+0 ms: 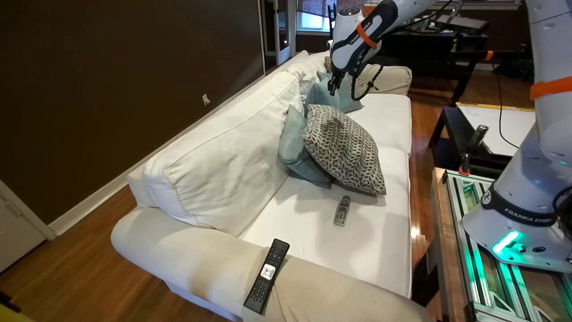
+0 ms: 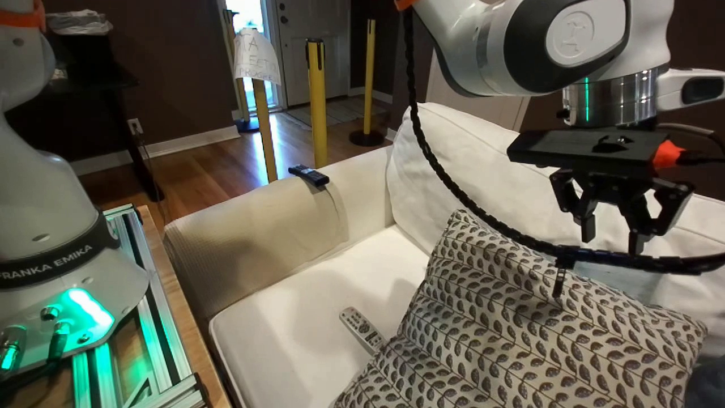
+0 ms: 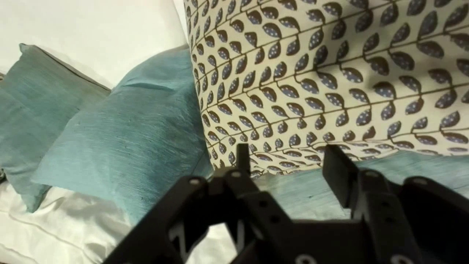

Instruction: Move the brown pillow to the right then move the grey pillow to the left.

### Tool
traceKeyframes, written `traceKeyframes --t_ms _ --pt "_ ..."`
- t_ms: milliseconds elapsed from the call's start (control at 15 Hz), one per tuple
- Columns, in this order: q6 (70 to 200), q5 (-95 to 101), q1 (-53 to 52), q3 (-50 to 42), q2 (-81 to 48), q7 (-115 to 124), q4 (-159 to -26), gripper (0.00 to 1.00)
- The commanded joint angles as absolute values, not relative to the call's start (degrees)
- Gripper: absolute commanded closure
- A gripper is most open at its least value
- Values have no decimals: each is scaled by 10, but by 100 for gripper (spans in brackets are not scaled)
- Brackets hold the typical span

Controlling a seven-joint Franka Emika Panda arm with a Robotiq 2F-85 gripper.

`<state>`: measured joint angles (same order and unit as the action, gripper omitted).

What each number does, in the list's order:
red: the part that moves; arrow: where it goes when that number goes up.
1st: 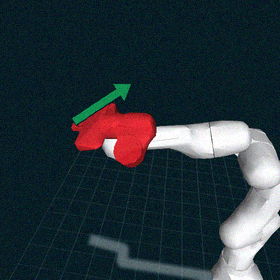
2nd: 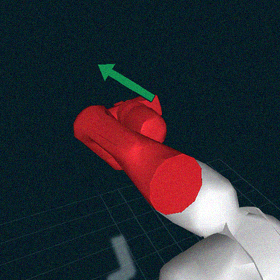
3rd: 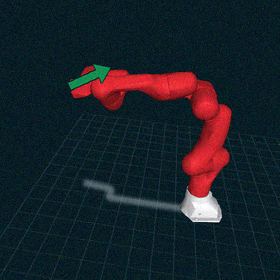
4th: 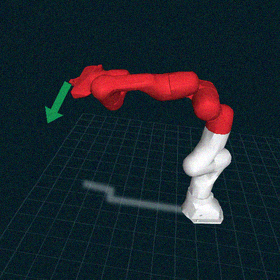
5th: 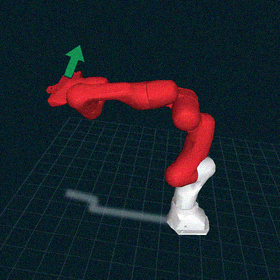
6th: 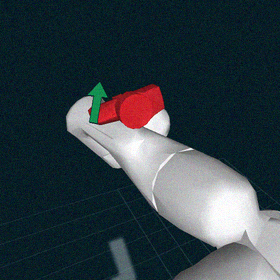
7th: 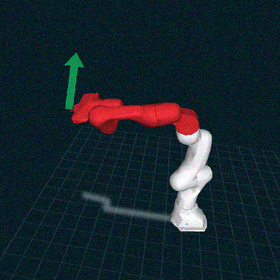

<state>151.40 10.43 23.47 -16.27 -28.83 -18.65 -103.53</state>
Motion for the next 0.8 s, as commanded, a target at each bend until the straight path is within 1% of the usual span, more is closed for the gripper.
traceKeyframes --t_ms 0,133,333,400,733 --pt "1477 54 251 -122 -301 -186 -1013 12" --pt "1441 -4 262 -93 -309 -182 -1008 0" --pt "1396 -78 269 -69 -332 -165 -985 0" --pt "1426 -42 253 -89 -309 -175 -1013 0" --pt "1413 -68 259 -78 -327 -169 -995 0"
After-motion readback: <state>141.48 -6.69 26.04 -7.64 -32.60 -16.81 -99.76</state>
